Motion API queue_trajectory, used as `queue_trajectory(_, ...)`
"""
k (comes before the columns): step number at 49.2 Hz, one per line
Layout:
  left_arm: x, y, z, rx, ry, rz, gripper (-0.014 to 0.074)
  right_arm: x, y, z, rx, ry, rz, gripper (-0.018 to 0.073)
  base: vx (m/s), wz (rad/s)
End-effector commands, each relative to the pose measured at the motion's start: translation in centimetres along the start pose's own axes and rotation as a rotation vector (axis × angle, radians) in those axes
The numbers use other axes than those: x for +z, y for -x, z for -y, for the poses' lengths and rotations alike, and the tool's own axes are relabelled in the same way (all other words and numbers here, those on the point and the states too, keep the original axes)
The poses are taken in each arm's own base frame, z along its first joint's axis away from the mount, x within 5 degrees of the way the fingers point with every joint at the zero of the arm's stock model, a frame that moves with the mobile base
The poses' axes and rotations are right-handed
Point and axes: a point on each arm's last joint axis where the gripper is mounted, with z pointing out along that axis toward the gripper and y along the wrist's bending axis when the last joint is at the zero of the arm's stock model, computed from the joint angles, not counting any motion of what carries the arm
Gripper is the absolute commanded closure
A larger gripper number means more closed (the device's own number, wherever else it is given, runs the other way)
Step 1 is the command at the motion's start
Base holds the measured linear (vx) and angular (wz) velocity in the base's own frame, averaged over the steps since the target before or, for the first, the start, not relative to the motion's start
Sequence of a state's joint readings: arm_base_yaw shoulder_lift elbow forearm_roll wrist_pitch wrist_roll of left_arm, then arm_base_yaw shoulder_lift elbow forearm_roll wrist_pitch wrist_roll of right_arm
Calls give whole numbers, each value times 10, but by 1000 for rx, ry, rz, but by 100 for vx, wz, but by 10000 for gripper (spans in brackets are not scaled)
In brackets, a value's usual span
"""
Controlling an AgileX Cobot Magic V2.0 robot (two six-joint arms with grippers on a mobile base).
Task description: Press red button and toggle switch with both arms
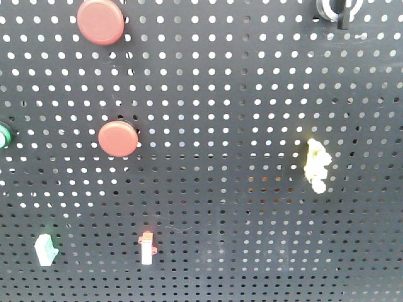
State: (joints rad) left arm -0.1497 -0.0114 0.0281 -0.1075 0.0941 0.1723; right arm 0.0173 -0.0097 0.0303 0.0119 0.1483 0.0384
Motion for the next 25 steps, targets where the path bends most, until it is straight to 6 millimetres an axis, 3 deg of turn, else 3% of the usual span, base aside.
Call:
queue_trajectory(1,0,-3,-1,-11,11,65,594,-1,5,0,-8,2,88,562,0,0)
queue_trajectory(7,0,2,-1,0,20,115,594,-1,7,0,-11,3,112,562,0,0)
queue_trajectory(13,-5,24,-4,-74,37,277,594,-6,29,-1,19,18,310,562,0,0)
queue_trajectory(18,-13,56,-6,-98,36,373,594,-20,68,-3,23,29,472,562,0,0)
queue_trajectory(25,-22,121,-9,-42,31,390,594,-43,141,-7,21,34,552,562,0,0)
